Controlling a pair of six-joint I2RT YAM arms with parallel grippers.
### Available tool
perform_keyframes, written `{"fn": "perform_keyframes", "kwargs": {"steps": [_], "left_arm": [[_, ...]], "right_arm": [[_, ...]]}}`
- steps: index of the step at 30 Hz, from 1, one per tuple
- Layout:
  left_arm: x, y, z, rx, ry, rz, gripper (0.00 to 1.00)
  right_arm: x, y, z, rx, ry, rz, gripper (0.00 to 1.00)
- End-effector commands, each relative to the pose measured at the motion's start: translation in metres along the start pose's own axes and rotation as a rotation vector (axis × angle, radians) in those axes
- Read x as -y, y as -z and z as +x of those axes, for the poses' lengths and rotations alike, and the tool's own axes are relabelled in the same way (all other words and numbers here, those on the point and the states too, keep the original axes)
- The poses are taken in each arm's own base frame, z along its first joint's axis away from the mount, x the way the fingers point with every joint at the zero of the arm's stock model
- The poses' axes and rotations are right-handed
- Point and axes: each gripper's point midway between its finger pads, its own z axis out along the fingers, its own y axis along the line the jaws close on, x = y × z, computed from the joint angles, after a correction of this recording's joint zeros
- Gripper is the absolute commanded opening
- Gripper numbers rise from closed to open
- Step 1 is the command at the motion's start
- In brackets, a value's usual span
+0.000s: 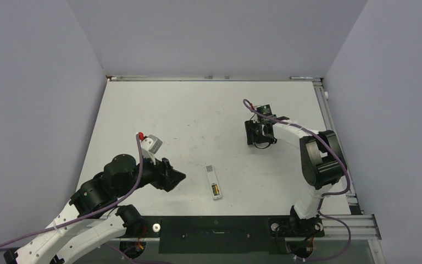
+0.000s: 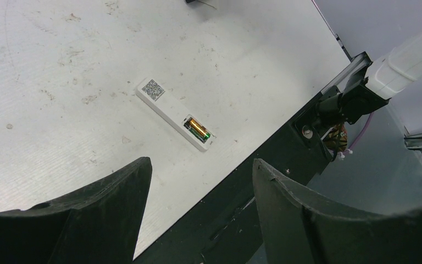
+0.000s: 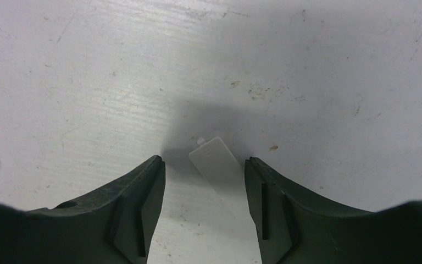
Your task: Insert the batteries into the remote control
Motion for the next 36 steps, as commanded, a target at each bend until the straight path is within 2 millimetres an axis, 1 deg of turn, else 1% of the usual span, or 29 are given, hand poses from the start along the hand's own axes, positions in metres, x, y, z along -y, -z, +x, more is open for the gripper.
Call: {"fn": "perform_keyframes", "kwargs": {"steps": [1, 12, 18, 22, 25, 31, 36], "left_arm": [[0.001, 0.0, -0.004, 0.017, -0.002, 0.001, 0.64], [0.0, -0.001, -0.003, 0.013, 0.004, -0.005, 0.65], [0.0, -0.002, -0.002, 0.009, 0.004, -0.003, 0.65], [0.0, -0.003, -0.001, 0.005, 0.004, -0.005, 0.66], [0.0, -0.003, -0.001, 0.002, 0.006, -0.008, 0.66], [-0.001, -0.004, -0.001, -0.002, 0.005, -0.01, 0.67], [-0.001, -0.006, 0.0, -0.008, 0.004, -0.013, 0.68]], "right_arm": [[0.003, 0.008, 0.015, -0.027, -0.04, 0.025, 0.53], [-0.003, 0.014, 0.031, -0.043, -0.035, 0.053, 0.47], [-0.004, 0.015, 0.035, -0.053, -0.026, 0.078, 0.43], [-0.004, 0.013, 0.036, -0.058, -0.028, 0.086, 0.36], [-0.004, 0.012, 0.037, -0.063, -0.025, 0.089, 0.34], [-0.004, 0.011, 0.04, -0.072, -0.019, 0.095, 0.3], [-0.005, 0.013, 0.039, -0.072, -0.012, 0.103, 0.29]]}}
